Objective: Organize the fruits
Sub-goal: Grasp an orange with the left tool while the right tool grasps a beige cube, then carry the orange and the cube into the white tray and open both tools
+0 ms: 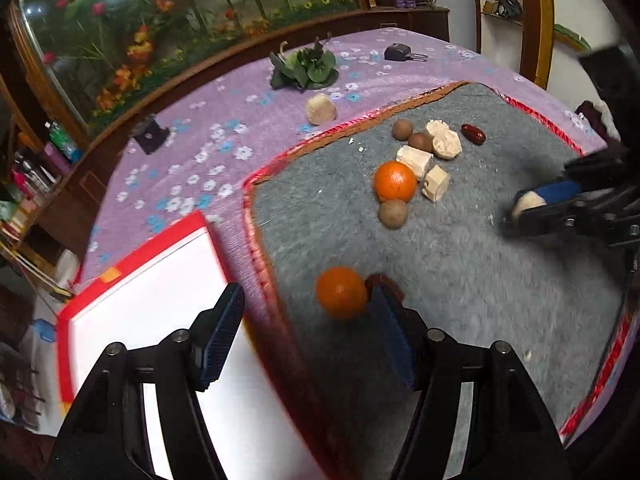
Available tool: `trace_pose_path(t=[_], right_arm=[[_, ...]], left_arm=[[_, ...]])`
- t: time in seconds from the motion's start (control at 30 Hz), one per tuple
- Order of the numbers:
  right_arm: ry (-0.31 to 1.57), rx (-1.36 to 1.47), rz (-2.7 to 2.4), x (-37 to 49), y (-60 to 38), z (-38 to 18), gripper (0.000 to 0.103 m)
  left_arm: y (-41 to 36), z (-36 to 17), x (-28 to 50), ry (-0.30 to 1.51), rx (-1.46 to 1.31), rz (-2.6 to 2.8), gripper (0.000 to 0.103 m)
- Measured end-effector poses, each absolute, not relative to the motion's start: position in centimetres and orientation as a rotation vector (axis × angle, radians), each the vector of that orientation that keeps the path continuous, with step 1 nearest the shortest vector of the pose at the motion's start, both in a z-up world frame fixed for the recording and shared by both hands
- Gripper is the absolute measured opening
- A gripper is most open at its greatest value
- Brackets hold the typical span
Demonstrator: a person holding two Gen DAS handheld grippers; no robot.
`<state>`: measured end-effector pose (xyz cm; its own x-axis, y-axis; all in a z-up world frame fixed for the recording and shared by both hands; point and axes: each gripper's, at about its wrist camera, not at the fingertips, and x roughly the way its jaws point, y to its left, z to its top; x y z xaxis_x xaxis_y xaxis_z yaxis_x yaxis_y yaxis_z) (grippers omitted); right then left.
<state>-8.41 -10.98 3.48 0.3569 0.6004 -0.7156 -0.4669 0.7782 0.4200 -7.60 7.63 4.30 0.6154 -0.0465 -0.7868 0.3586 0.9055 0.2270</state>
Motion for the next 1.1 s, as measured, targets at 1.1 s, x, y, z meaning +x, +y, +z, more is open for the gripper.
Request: trace_pose_path(t=[1.1], right_arm=[[0.947, 0.294, 0.792, -8.3, -7.2, 6.0, 0.029]], left_arm=[[12.0, 6.6, -11.0, 0.768, -0.001, -0.244, 0.026]])
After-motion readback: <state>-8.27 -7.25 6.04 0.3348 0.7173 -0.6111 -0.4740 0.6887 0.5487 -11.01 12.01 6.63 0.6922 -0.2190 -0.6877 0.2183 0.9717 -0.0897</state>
